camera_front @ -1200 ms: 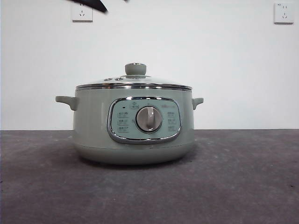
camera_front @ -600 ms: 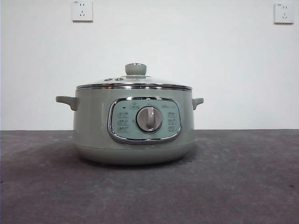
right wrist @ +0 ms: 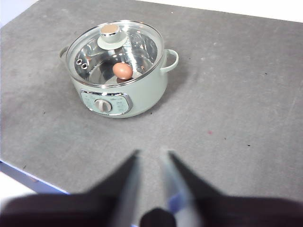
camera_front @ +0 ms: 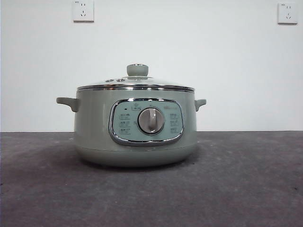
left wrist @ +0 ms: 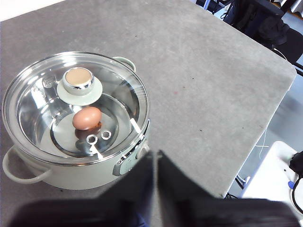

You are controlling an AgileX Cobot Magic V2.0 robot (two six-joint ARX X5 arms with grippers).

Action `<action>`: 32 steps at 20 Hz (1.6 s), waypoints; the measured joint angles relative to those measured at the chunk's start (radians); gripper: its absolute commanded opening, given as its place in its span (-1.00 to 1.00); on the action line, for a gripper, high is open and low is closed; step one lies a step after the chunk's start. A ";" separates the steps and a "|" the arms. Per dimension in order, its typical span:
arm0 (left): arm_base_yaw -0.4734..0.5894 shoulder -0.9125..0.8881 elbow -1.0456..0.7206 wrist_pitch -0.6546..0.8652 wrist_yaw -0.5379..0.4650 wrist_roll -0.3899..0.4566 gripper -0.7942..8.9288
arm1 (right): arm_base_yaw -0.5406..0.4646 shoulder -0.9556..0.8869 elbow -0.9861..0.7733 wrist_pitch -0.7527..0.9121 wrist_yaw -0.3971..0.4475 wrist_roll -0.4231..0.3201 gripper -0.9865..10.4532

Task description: Pick up the egg,open the lid,put the egg in the pot,close the lid

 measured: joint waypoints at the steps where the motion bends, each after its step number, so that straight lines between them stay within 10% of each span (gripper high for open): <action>1: 0.000 0.000 0.000 0.000 -0.001 -0.001 -0.85 | 0.000 0.000 0.000 0.000 0.001 0.001 -0.83; 20: 0.010 0.018 -0.001 0.111 -0.048 0.079 -0.84 | 0.000 0.000 0.000 0.000 0.045 0.013 -0.83; 26: 0.257 -0.119 -0.113 0.388 -0.024 0.178 -0.84 | 0.000 0.000 0.000 0.000 0.046 0.013 -0.83; 32: 0.521 -0.454 -0.590 0.694 -0.072 0.184 -0.84 | 0.000 0.000 0.000 0.000 0.046 0.012 -0.83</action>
